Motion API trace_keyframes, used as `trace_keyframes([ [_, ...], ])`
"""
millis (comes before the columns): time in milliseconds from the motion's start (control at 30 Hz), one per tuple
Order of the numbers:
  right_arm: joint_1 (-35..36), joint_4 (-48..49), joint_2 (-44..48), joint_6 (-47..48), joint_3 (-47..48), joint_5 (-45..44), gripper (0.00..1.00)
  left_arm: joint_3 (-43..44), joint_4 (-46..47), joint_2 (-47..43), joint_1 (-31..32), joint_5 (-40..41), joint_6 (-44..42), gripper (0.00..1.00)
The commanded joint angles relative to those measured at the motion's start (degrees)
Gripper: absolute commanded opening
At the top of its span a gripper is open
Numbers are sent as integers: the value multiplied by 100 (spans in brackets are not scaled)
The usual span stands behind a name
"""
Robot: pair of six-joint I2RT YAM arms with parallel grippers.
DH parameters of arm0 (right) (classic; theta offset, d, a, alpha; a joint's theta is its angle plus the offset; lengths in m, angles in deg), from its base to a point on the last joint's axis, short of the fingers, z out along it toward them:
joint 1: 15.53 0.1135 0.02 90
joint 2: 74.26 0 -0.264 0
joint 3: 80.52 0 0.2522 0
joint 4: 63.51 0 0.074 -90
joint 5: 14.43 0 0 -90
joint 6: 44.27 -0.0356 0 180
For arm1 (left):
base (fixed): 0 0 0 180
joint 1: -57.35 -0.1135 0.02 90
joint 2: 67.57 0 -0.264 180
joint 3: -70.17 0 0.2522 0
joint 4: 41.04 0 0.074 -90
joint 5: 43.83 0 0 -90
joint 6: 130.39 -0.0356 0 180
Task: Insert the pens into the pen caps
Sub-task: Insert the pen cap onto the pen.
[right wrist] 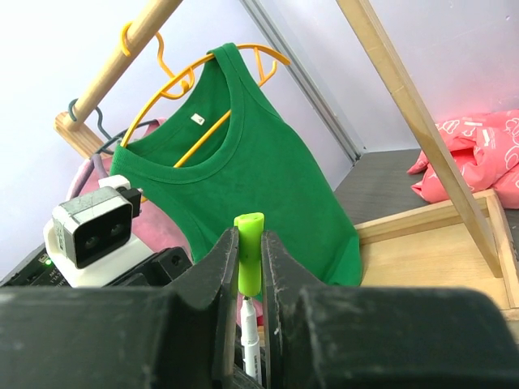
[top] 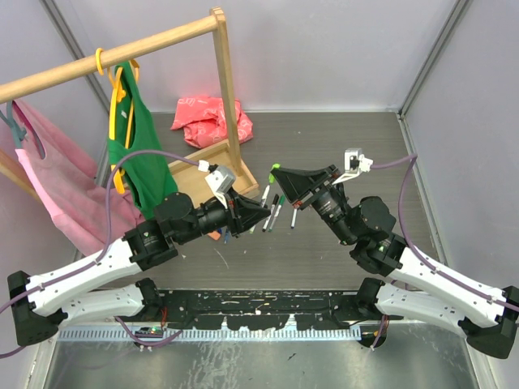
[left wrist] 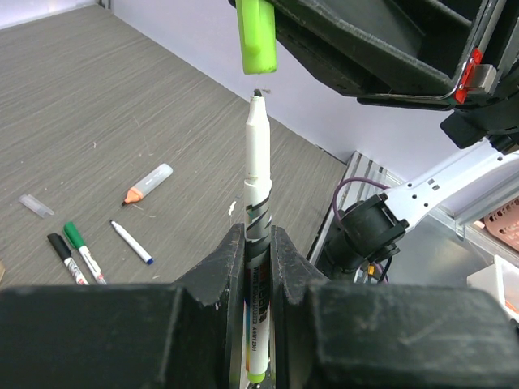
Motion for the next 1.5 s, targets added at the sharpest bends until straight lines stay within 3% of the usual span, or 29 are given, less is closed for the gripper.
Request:
trace_keyframes([
  [0,-1,392,-31,111,286,-44,0,207,388,-17,-10,-72,16,0],
  [1467,5,194,-7,-71,158,203,0,148,388,-138,-11,134,10,0],
])
